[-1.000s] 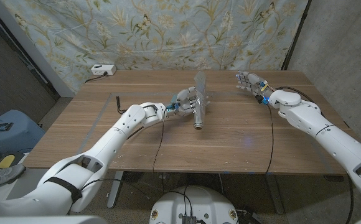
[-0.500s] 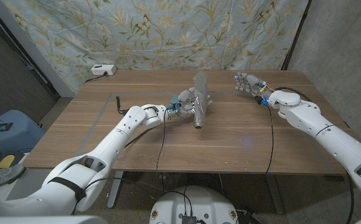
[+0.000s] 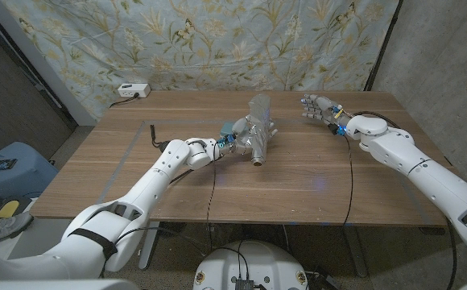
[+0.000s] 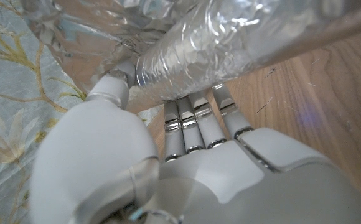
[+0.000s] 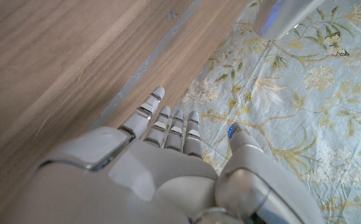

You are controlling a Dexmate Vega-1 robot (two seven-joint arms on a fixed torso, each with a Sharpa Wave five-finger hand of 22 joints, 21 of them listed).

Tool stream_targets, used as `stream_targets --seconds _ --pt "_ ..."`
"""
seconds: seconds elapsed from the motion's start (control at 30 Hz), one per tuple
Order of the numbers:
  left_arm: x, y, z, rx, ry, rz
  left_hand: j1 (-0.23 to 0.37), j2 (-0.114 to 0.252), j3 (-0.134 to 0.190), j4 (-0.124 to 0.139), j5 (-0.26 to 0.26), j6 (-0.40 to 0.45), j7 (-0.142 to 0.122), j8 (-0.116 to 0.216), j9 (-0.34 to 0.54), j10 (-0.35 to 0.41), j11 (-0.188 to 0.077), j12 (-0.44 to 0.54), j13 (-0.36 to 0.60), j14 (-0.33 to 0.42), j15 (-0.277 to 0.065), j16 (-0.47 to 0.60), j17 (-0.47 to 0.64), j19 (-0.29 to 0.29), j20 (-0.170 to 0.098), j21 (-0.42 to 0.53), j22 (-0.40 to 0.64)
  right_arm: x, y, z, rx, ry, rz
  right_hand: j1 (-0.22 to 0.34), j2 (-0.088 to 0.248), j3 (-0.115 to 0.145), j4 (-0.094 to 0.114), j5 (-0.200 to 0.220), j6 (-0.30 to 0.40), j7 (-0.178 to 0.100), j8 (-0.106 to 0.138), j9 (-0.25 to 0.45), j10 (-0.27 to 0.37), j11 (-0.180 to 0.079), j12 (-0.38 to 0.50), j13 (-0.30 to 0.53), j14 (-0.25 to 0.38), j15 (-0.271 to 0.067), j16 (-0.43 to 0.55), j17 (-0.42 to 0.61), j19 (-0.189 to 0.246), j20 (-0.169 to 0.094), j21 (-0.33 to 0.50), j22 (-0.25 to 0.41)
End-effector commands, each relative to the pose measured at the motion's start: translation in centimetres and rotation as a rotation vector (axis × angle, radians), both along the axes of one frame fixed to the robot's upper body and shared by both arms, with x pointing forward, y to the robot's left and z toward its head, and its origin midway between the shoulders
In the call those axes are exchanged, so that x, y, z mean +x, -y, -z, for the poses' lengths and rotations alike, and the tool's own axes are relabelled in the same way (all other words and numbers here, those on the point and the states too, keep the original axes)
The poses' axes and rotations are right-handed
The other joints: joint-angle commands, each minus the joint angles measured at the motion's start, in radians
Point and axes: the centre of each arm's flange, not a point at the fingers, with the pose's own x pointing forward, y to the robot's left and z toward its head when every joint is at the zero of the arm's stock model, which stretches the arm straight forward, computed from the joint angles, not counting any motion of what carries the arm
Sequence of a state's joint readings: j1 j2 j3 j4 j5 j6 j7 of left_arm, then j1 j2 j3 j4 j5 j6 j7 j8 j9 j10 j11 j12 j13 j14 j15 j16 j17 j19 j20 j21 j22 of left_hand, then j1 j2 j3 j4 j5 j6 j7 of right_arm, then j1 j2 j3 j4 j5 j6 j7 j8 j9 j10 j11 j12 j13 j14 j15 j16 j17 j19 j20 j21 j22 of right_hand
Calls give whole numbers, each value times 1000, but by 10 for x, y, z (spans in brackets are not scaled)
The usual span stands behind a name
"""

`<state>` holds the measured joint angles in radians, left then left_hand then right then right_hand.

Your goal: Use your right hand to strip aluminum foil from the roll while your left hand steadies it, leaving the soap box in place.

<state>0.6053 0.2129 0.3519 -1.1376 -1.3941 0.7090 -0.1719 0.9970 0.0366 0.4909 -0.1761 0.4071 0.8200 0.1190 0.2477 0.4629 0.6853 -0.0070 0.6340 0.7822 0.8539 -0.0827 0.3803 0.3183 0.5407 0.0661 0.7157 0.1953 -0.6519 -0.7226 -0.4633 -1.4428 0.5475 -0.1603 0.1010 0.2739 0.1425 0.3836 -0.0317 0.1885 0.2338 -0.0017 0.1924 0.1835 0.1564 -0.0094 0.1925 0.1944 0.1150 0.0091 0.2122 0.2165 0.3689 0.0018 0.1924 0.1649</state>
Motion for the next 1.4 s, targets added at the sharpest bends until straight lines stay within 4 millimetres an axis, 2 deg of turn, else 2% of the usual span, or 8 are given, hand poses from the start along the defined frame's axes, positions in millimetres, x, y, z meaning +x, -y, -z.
stream_targets --seconds 0.03,0.63,0.83,1.2,1.4 --pt "1 3 7 -54 -47 26 26 68 17 23 6 7 -10 2 25 0 -4 -6 -1 9 -16 -7 4 -8 4 4 -1 5 -3 -1 -20 -20 -6 0 5 1 -7 -2 5 7 2 5 -2 2 3 2 2 2 6 1 8 4 1 6" --pt "4 2 7 -56 -50 48 3 53 -1 26 -1 -50 -9 -30 16 -48 9 -32 -14 -30 4 -27 15 -37 18 2 -1 5 -6 -2 -35 -45 -6 1 6 2 -10 -3 7 9 3 5 -2 9 3 2 2 3 7 2 9 6 1 5" --pt "3 1 8 -52 -50 53 -5 51 -4 27 -4 -81 -6 -44 11 -79 22 -48 -24 -45 15 -38 16 -52 25 0 -2 1 -12 -6 -71 -53 -2 0 5 1 -10 -3 7 9 3 5 -2 11 3 2 3 5 7 2 10 8 1 5" --pt "3 -1 11 -65 -67 57 -17 52 -5 30 -5 -104 -6 -53 5 -100 28 -62 -37 -53 17 -49 15 -61 26 0 -2 -1 -15 -6 -75 -65 -1 1 5 1 -12 -3 7 9 3 5 -1 12 3 2 5 7 8 2 11 8 1 5" --pt "3 -2 13 -80 -70 66 -24 50 -8 29 -8 -134 -7 -61 0 -135 39 -78 -45 -72 24 -61 17 -75 30 -2 -2 -2 -18 -8 -91 -70 -7 1 6 1 -12 -4 7 10 3 5 -1 12 4 2 5 7 8 2 11 9 1 5"
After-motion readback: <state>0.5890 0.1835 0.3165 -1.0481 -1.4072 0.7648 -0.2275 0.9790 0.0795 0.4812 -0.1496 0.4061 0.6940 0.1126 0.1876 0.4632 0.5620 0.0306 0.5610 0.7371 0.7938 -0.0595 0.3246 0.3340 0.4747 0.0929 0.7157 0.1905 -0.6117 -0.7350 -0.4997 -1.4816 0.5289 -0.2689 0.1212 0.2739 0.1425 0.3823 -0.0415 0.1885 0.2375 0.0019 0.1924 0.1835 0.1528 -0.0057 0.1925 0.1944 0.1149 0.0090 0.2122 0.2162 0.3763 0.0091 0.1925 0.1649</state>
